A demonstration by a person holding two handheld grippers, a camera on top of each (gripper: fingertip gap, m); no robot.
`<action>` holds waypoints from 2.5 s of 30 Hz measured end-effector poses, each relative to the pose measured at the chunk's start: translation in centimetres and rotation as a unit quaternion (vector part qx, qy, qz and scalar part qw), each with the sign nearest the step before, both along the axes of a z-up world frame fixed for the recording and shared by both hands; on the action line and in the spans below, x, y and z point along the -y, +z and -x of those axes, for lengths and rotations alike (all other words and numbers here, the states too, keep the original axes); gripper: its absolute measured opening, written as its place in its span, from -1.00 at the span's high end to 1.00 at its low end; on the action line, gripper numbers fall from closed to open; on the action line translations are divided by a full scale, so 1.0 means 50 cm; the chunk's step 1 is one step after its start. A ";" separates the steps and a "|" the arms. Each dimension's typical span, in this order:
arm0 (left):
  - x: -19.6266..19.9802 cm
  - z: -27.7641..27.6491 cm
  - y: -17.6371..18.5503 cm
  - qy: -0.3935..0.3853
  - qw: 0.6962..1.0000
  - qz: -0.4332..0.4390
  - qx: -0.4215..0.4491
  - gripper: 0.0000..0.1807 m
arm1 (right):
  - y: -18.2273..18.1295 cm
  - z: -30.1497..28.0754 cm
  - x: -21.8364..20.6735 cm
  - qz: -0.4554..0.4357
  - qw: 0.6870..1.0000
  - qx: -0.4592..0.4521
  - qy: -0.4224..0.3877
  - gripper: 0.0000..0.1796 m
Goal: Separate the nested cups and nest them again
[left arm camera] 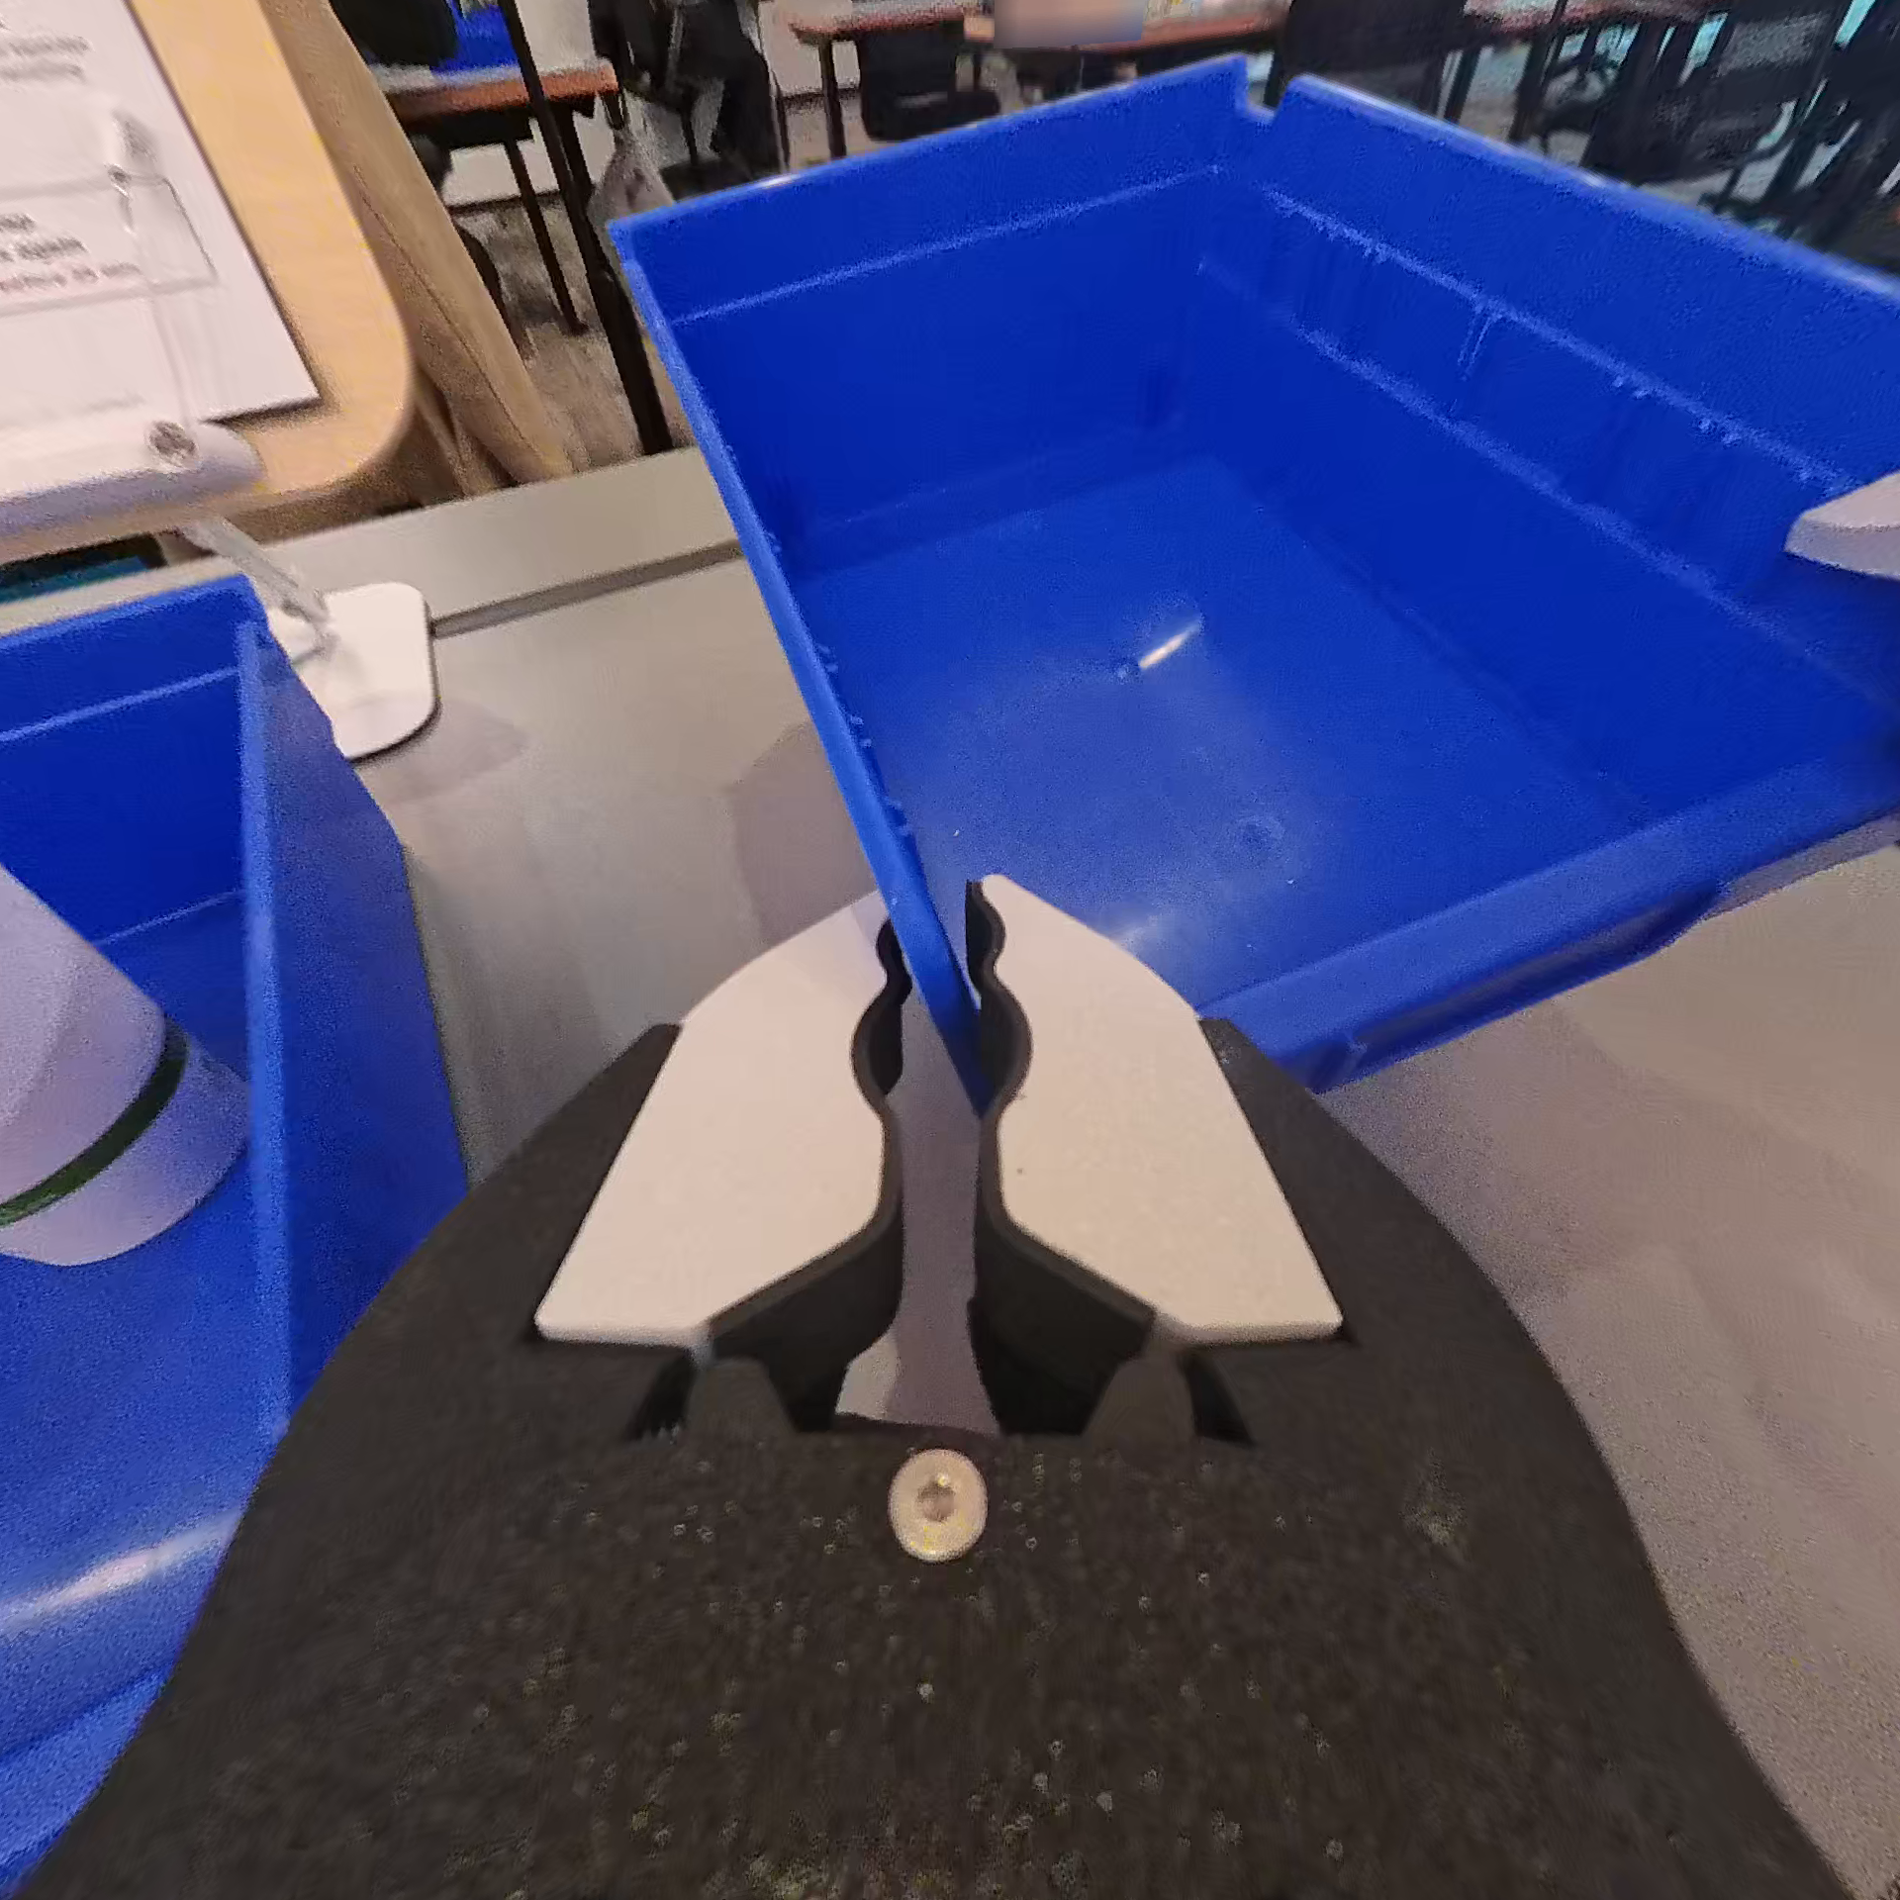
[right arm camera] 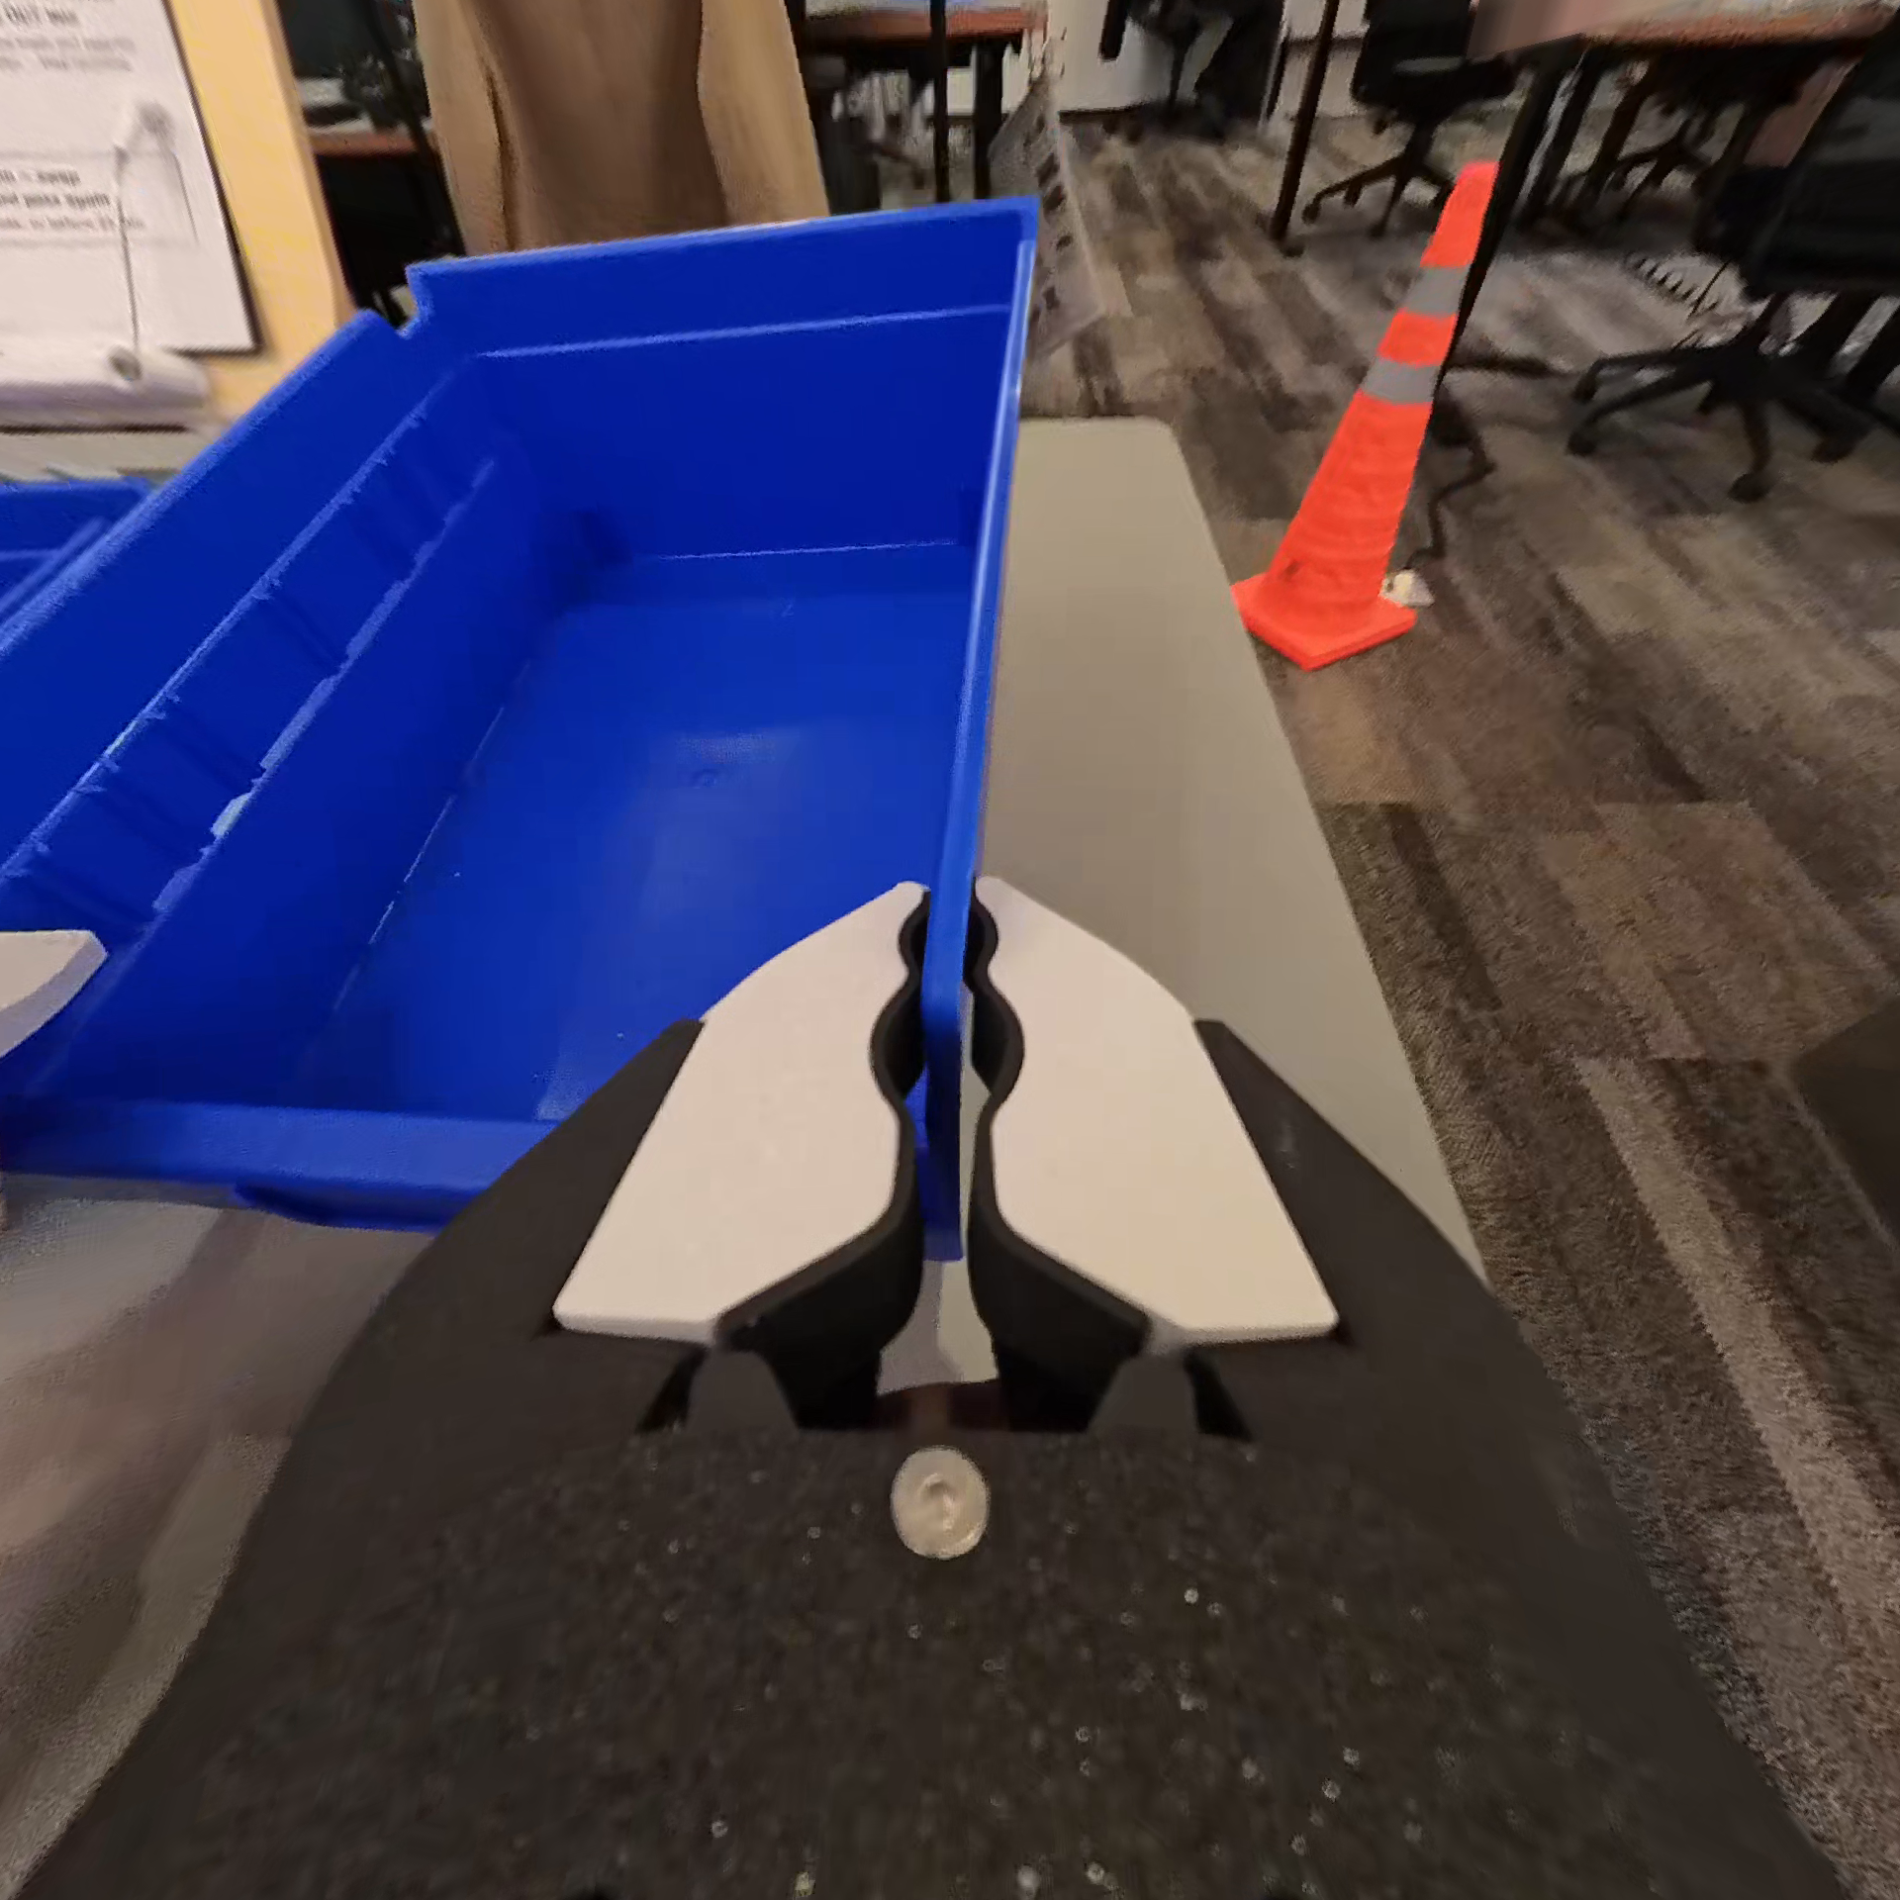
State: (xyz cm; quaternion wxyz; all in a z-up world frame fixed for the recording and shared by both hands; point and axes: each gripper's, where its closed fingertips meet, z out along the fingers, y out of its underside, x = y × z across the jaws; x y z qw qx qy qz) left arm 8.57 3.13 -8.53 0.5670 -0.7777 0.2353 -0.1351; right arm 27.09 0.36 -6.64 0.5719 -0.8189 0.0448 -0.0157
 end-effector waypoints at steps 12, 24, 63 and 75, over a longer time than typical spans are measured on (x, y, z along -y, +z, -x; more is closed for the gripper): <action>0.022 -0.055 -0.096 -0.048 0.996 0.070 -0.008 0.72 | -0.122 -0.051 -0.014 0.030 0.998 -0.060 0.021 0.96; 0.140 0.299 -0.019 -0.012 0.997 0.069 -0.025 0.46 | 0.006 0.175 0.084 -0.056 0.997 0.029 0.033 0.47; -0.007 0.966 -0.022 0.251 0.967 0.030 0.014 0.98 | -0.058 0.968 -0.072 -0.050 0.986 -0.040 0.157 0.94; -0.059 1.216 -0.037 0.261 0.965 0.003 -0.031 0.98 | -0.112 1.209 -0.128 -0.005 0.983 -0.047 0.179 0.93</action>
